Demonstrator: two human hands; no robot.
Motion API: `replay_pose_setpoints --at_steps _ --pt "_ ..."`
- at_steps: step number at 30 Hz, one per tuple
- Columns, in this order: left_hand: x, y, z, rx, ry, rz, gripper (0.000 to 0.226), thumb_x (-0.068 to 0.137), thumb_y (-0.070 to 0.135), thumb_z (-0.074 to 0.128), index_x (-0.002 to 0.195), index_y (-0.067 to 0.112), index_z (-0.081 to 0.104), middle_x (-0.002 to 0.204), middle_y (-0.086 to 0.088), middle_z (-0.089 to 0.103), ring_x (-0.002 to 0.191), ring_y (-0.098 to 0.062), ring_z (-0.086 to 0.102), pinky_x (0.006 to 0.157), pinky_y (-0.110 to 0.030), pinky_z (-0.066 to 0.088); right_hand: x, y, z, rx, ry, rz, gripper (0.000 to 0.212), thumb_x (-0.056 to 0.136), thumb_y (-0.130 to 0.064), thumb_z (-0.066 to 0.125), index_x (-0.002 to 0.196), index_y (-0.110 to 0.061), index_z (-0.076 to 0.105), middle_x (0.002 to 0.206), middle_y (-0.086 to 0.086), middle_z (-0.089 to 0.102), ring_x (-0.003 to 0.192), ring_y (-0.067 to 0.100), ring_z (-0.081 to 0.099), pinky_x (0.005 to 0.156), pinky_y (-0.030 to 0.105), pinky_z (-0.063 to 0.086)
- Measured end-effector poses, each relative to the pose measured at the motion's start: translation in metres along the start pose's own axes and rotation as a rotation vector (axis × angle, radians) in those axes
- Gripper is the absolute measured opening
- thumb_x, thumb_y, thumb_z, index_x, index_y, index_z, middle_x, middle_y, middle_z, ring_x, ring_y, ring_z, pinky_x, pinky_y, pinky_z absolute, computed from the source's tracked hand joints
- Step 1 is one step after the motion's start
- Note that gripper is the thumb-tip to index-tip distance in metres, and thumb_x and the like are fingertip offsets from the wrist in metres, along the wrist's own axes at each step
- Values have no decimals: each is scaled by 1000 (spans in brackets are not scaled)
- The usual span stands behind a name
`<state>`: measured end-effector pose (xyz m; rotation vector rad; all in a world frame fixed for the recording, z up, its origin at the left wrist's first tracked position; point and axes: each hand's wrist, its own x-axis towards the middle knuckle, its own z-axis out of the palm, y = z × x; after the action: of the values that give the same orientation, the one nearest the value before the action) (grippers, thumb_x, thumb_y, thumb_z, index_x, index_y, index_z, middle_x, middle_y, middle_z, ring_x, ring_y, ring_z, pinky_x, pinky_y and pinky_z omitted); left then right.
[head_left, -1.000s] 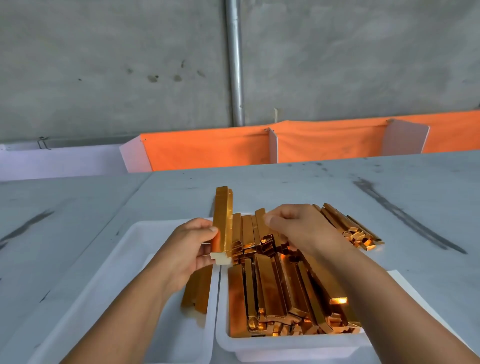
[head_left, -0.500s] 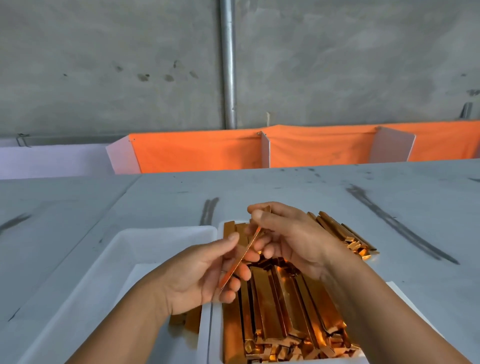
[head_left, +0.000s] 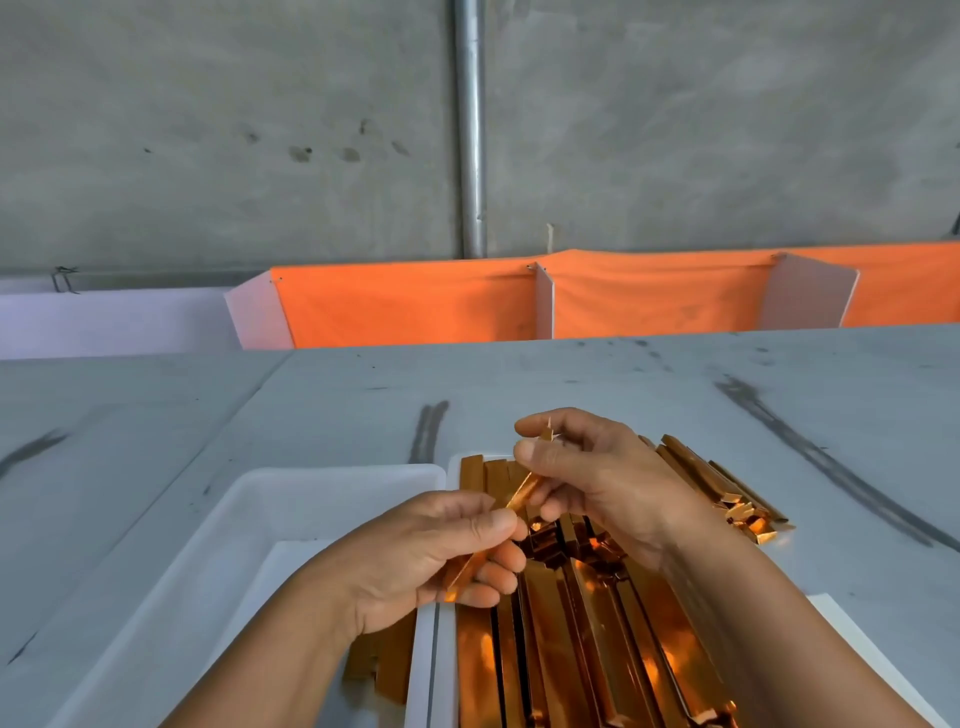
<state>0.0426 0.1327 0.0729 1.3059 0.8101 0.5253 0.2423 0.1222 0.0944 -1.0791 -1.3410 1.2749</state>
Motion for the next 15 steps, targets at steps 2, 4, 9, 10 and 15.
replay_pose_setpoints --at_steps 2,4,9,10,15 --pt "2 3 -2 60 -6 17 41 77 51 73 102 19 72 101 -9 72 94 -21 68 87 -32 55 4 2 1 -34 -6 -24 27 87 -20 73 113 -17 67 69 9 69 57 17 63 62 23 55" --pt "5 5 -4 93 21 45 48 77 55 71 106 17 68 99 -7 72 92 -19 68 85 -31 55 8 3 2 -55 -21 -40 28 87 -20 74 113 -18 66 67 4 69 58 16 66 62 22 55" --pt "13 -2 -5 87 137 120 33 80 47 65 94 18 70 86 -5 70 73 -14 64 69 -27 52 14 9 6 -25 -40 -55 39 83 -26 75 120 -23 63 74 3 69 67 17 71 66 21 55" --pt "15 -4 -5 79 143 125 30 81 47 65 91 20 71 84 -5 69 70 -13 63 68 -26 52 15 10 6 -3 -42 -52 41 81 -26 75 120 -22 63 75 5 69 67 17 71 66 21 55" --pt "19 -12 -8 85 131 129 30 81 50 63 89 23 70 84 -3 68 70 -12 61 68 -25 51 21 19 8 0 -13 -61 45 74 -29 77 116 -20 65 72 7 68 62 18 70 61 21 54"
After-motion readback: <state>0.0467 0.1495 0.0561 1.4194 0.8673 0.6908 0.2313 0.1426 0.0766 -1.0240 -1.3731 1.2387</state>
